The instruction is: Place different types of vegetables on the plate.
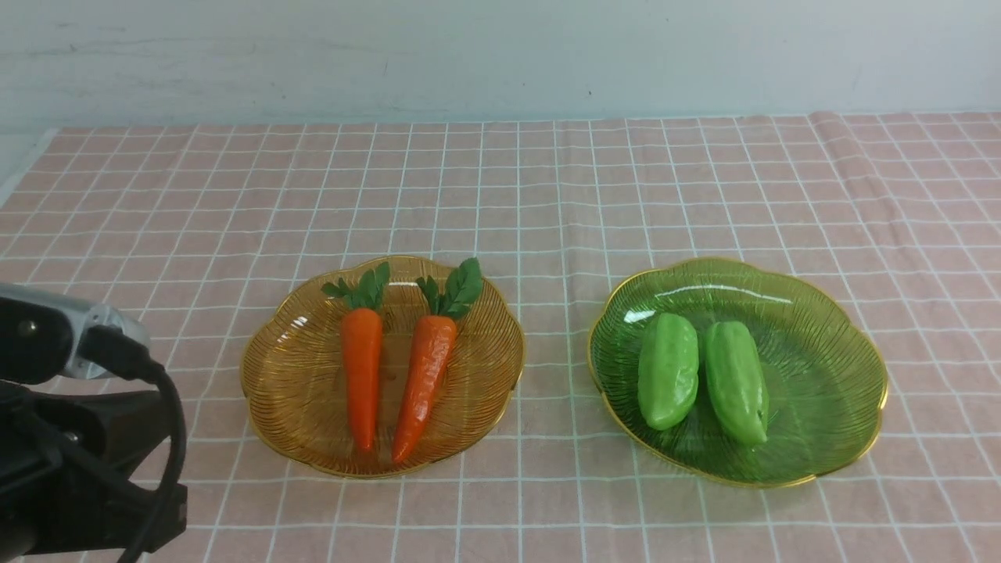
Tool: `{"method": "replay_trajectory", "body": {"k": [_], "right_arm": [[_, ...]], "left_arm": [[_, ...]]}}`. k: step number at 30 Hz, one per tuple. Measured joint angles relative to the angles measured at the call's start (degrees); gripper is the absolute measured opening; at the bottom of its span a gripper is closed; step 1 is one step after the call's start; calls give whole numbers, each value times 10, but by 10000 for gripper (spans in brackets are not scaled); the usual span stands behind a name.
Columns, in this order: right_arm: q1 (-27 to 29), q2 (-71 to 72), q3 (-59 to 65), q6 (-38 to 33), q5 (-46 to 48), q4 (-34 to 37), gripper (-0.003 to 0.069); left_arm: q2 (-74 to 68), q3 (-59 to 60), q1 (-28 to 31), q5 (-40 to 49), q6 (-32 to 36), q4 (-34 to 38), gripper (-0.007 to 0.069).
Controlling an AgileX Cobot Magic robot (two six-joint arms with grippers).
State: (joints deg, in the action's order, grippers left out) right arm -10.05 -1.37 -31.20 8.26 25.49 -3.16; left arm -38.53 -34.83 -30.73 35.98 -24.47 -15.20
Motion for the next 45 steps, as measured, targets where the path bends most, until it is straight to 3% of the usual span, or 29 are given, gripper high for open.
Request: {"method": "replay_trajectory", "body": {"k": [5,9,14,17,22,29,45], "right_arm": [[0,0,0,0,0,0,-17],[0,0,0,0,0,0,-17],[0,0,0,0,0,0,-17],[0,0,0,0,0,0,-17],[0,0,0,0,-1,0,-17],[0,0,0,0,-1,0,-17],[0,0,0,0,-1,0,-17]], "left_arm": [[14,12,0,-27,12,-6,-3],[82,71,14,-108,86,21,-3],[225,217,116,-185,228,129,-3],[301,289,181,-187,265,159,-3],[387,362,242,-187,274,160,-3],[392,364,244,-141,283,160,-3],[392,364,244,-140,283,160,-3]]}}
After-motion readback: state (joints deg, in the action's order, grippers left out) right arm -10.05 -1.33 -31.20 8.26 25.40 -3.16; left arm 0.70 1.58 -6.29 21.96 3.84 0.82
